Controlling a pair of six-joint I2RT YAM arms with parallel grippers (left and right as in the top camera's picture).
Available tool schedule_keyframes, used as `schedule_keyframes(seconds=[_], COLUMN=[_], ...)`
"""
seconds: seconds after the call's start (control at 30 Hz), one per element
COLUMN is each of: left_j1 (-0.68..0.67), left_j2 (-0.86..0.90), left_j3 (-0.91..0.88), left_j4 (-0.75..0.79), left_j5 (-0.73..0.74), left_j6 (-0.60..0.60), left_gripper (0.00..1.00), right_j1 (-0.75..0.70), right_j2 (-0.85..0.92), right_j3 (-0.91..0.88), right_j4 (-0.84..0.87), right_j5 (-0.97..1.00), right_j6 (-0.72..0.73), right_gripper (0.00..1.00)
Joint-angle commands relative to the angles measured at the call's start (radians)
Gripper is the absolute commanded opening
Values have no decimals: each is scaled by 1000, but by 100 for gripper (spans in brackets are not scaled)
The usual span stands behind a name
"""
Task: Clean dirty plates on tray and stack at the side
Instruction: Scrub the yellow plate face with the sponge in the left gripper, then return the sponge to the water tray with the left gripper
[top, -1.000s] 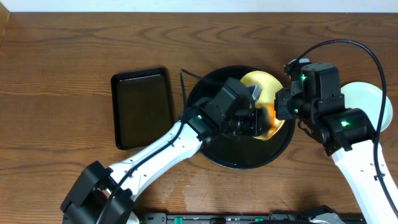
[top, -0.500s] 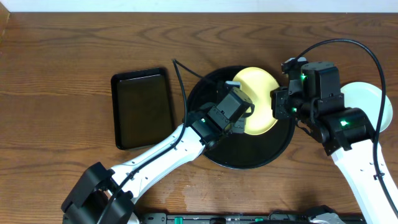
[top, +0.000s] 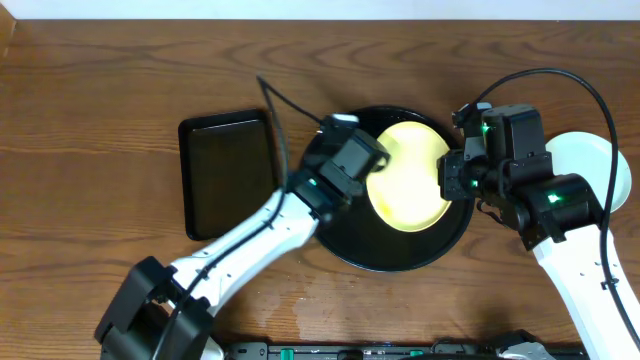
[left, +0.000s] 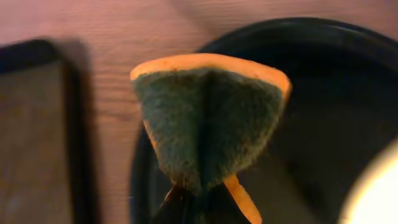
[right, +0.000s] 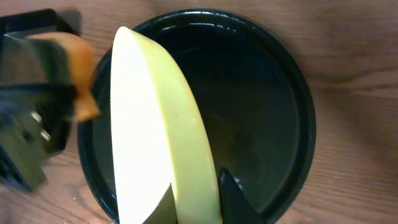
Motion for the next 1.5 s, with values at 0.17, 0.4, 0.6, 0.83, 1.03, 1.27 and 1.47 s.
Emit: schedule_keyframes(seconds=[0.17,0.4,0.6,0.83,1.03,1.27,1.47], left_j1=[187,158,80,31,13,13,62], left_j2=[-187,-174,-50,63,93,68,-45], left_j3=[-9,-10,-10,-10,-10,-10,-10], left_j4=[-58,-20,74,156,54,-4,-56], left_j5=[350,623,647,722,501,272,258], left_j6=[-54,-55,-178,-251,-193,-139,-132], left_gripper=[7,7,7,7,7,8,7], right_j1=[13,13,14,14,14,14,13], right_j2=[-13,-13,-13,-13,-13,-13,-13], right_j3=[24,24,24,24,24,24,24], right_j4=[1,5,3,4,5,5,4], right_j5=[26,26,24,17,-5,-4,26], right_j6=[13,13,13,13,13,13,-6], right_gripper=[1,1,1,1,1,1,1])
